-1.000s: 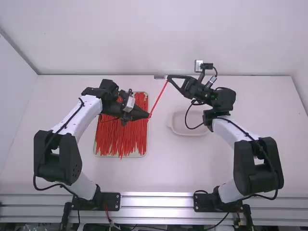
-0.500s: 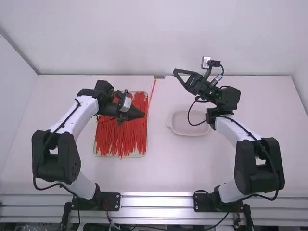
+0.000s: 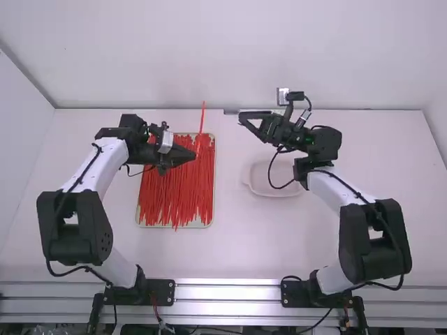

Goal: Fasten the cable tie

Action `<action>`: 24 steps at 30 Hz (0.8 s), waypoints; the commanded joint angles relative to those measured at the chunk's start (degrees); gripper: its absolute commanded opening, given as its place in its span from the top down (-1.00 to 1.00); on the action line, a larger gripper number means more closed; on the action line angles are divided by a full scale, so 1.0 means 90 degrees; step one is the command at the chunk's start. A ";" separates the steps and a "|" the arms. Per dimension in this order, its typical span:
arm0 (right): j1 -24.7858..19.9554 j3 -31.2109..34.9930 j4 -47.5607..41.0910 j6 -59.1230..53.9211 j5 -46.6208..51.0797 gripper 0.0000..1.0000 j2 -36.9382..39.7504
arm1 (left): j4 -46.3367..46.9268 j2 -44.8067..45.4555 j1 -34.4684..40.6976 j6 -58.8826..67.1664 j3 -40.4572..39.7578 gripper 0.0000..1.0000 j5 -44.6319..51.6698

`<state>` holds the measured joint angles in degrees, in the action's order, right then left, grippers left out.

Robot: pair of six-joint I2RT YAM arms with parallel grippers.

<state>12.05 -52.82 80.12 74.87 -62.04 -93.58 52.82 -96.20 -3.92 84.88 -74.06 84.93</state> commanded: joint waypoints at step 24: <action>0.0877 -0.0172 -0.1603 -0.1207 0.0376 -0.14 0.0034 | 0.0073 0.0066 0.0933 -0.0505 -0.1319 0.97 0.0311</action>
<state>19.68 -52.82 65.39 64.34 -59.46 -93.58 53.63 -96.20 3.60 80.55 -84.86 86.52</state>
